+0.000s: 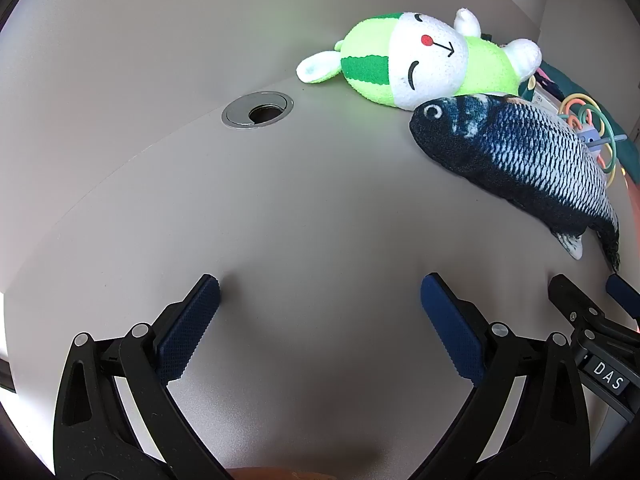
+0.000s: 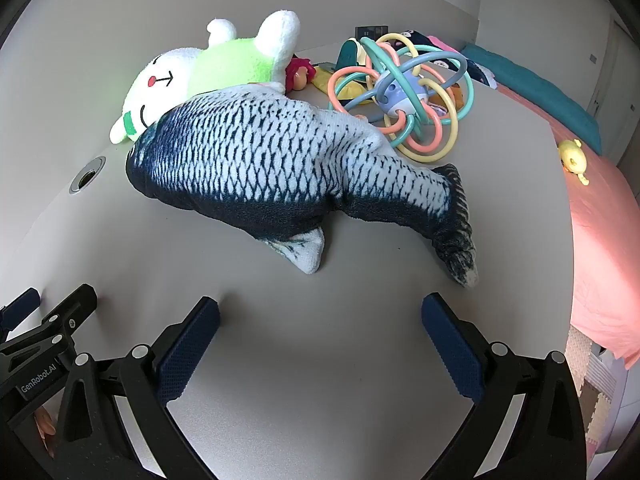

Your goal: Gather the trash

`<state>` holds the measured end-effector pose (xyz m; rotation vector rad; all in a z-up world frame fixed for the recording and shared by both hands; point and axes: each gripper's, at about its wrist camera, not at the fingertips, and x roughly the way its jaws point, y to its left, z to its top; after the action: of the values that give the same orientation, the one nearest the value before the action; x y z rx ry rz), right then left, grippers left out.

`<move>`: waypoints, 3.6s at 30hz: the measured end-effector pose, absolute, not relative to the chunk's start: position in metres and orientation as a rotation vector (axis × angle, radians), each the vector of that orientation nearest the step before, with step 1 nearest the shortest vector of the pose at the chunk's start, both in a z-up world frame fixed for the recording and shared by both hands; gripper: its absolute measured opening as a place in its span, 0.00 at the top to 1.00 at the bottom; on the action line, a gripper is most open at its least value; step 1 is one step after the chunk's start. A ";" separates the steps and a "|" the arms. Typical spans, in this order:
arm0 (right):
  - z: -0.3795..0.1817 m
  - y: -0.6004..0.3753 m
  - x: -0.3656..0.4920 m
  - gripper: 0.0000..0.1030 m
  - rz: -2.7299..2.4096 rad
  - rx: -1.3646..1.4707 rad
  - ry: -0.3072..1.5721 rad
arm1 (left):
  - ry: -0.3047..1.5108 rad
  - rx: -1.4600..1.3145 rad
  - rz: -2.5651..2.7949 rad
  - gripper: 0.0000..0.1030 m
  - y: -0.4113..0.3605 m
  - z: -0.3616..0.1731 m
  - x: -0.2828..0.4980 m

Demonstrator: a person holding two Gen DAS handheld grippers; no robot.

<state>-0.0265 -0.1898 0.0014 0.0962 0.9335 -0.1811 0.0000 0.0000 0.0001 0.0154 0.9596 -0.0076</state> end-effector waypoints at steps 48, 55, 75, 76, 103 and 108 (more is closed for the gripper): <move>0.002 -0.189 -0.025 0.02 -0.186 0.099 0.933 | 0.959 0.015 -0.009 0.06 0.000 0.000 0.000; -0.001 -0.193 -0.021 0.02 -0.166 0.090 0.933 | 0.959 0.016 -0.013 0.06 0.000 -0.001 0.001; 0.082 -0.209 -0.025 0.22 0.214 -0.046 0.837 | 0.915 -0.130 -0.007 0.06 0.008 0.076 0.018; 0.083 -0.204 -0.021 0.23 0.224 -0.062 0.835 | 0.919 -0.141 -0.004 0.06 0.011 0.079 0.021; 0.135 -0.208 0.044 0.86 0.256 -0.005 0.778 | 0.971 -0.190 0.085 0.06 0.008 0.089 0.101; 0.175 -0.236 0.051 0.86 0.230 0.089 0.715 | 1.042 -0.294 0.068 0.06 -0.016 0.077 0.135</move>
<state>0.0506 -0.2359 0.1746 0.0889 0.7154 0.2300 0.1346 -0.0161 0.0769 -0.2943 1.0420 0.0676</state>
